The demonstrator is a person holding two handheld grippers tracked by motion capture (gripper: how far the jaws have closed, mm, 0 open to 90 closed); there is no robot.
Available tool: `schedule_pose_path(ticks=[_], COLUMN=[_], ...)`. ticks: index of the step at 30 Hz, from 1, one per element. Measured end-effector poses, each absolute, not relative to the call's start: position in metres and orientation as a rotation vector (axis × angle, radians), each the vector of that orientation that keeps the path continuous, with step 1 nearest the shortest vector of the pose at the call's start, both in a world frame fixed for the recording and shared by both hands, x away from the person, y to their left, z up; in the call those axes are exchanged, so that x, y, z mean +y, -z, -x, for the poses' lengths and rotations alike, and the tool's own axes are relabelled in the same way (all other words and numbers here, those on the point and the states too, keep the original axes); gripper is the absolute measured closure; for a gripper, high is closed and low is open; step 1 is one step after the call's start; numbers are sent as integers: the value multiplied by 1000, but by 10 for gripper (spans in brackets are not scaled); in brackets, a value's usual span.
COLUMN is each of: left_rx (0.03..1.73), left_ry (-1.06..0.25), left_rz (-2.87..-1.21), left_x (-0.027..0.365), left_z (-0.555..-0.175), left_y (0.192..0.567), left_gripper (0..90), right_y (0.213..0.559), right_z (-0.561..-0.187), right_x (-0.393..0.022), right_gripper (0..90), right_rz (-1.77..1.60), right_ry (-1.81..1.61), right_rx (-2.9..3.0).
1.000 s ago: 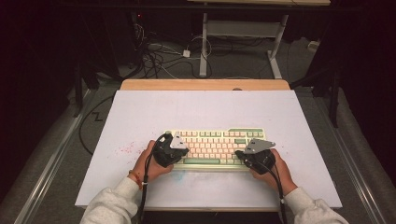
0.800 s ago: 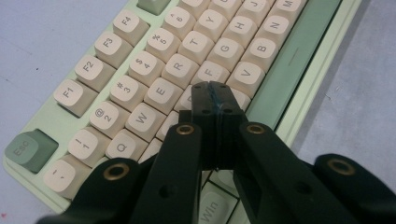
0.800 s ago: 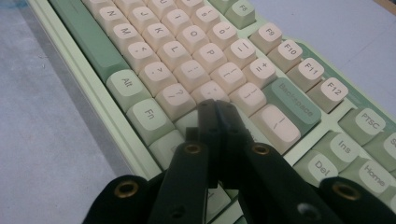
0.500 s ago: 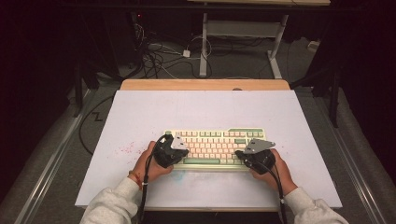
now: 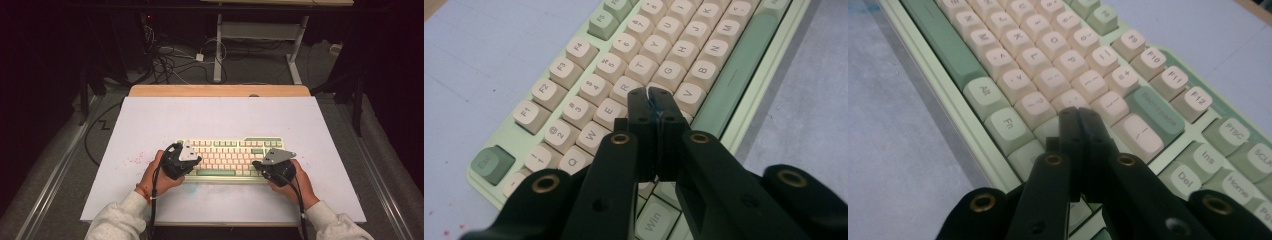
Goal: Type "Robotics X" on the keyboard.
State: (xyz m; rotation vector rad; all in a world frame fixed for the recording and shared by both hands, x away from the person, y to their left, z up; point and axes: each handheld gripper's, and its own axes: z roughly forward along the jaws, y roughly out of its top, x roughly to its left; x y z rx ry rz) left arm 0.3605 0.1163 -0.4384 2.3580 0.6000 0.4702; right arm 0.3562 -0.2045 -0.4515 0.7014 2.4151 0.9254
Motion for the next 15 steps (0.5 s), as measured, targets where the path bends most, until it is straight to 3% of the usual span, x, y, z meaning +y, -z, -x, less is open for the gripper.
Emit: schedule_pose_path(ticks=[4,15], left_rx=[588,612], left_ry=[-488,-578], left_rz=[-2353,-2303], left_x=[120,123], left_z=[-357,-352], left_y=[439,442], left_gripper=[818,602], right_y=[445,438], right_z=[-353,-352], right_x=[-206,-209], right_gripper=[900,900], right_rz=[-693,-702], right_ry=[-943,-980], right_rx=[2393,2358])
